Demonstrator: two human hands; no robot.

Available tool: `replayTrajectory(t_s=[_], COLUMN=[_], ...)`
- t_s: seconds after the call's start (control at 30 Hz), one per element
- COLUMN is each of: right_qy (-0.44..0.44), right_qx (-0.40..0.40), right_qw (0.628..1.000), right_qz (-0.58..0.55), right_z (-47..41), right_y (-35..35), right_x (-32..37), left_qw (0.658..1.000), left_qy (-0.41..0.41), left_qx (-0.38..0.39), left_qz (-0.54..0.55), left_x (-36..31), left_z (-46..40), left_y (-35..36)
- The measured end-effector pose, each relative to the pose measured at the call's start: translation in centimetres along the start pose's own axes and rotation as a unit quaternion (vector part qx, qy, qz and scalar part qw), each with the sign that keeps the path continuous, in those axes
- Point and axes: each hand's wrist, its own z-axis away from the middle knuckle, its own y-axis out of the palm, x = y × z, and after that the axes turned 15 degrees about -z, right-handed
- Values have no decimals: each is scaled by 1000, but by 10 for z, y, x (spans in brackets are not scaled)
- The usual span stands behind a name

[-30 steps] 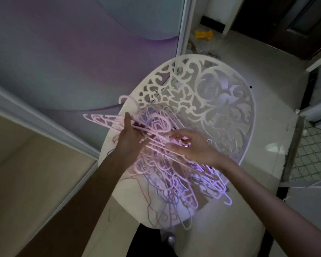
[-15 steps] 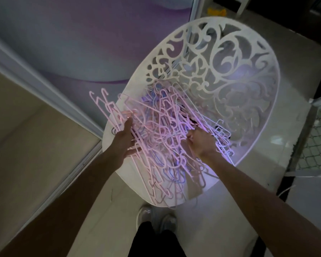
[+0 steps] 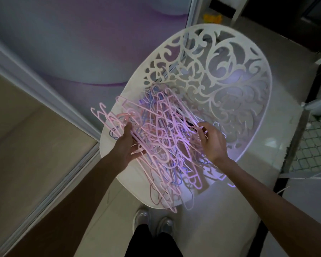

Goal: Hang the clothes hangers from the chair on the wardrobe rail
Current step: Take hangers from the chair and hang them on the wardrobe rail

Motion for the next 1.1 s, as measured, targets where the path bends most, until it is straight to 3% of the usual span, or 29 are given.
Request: replayTrajectory(t_s=[0.2, 0.37, 0.5, 0.8, 1.1], right_qy=[78, 56, 23, -43, -95], right_qx=[-48, -147, -159, -41, 143], right_qw=[981, 964, 960, 983, 963], right_qz=[-169, -213, -229, -171, -209], right_z=[-2, 3, 5, 14, 40], right_y=[-4, -13, -30, -70, -83], right_x=[5, 17, 29, 108, 270], left_qw=[1000, 999, 998, 995, 981], left_qy=[4, 9, 7, 35, 90], left_qx=[17, 25, 46, 56, 38], left_qz=[23, 29, 44, 78, 169], left_x=[1, -4, -17, -73, -102], left_z=[2, 11, 20, 93, 234], left_y=[6, 8, 4, -26, -111])
